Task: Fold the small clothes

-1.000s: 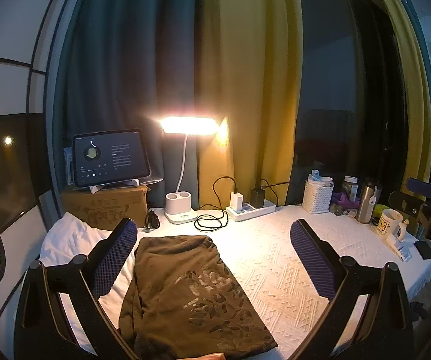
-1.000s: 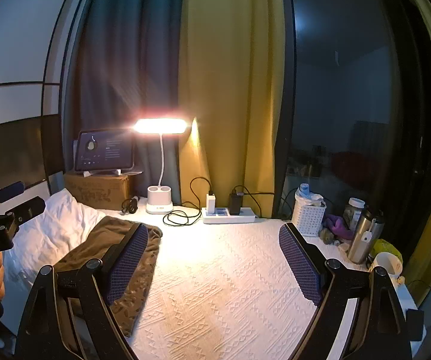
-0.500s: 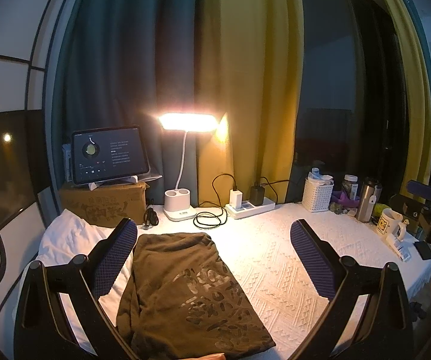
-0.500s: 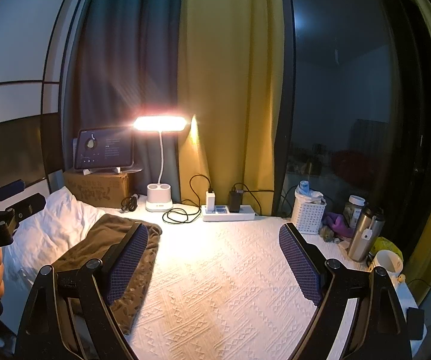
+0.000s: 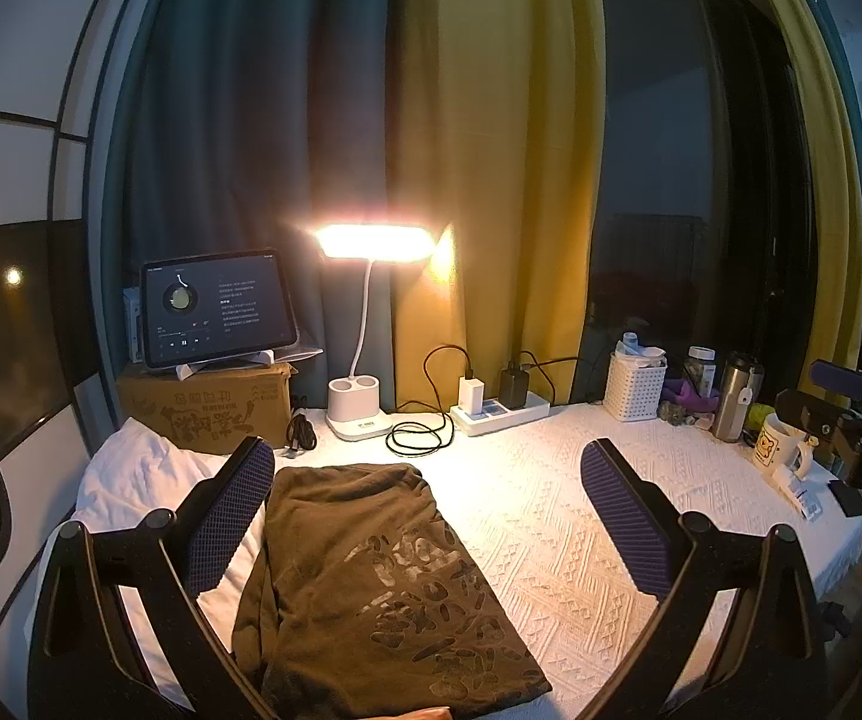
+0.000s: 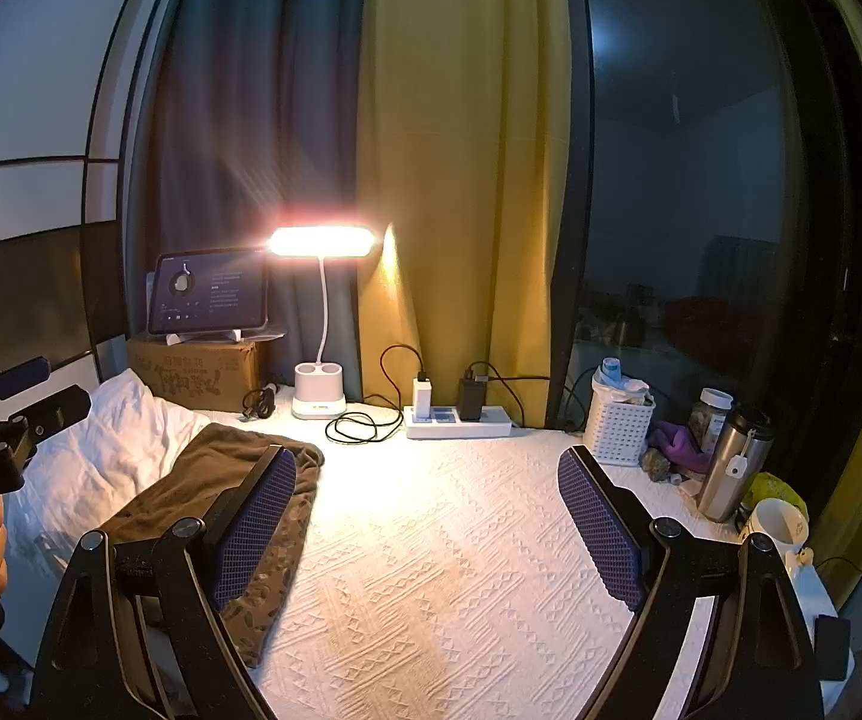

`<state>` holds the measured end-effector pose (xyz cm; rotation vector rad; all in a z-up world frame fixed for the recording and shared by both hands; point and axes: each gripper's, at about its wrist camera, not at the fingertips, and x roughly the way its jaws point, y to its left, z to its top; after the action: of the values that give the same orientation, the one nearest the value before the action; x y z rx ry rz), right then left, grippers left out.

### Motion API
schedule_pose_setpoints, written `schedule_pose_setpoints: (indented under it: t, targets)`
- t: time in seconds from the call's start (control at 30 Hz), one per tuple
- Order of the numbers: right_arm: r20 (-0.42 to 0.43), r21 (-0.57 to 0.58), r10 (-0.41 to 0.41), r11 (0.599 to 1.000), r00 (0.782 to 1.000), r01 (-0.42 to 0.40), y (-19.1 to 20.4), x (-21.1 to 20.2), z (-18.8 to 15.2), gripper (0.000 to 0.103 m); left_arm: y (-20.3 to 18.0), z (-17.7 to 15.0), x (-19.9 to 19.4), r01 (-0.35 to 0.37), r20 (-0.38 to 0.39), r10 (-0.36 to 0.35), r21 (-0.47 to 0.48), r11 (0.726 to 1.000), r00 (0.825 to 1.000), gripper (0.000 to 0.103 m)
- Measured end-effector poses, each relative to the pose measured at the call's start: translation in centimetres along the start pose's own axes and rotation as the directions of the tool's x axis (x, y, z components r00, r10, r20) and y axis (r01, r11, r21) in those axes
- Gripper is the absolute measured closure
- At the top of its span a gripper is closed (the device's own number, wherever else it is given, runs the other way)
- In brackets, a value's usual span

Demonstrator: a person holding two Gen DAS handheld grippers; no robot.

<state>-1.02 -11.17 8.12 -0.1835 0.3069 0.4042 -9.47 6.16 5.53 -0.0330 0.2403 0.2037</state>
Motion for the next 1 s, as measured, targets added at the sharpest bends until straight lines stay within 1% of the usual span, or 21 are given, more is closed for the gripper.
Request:
schedule_pose_setpoints:
  t: [1.0]
  targets:
    - [-0.013,0.003,0.001,1.000,1.000,-0.001,0.01,0.27,-0.44,0.013,-0.28,-0.47,-0.21,-0.008,-0.015,0.008,-0.010,1.000,1.000,0.002]
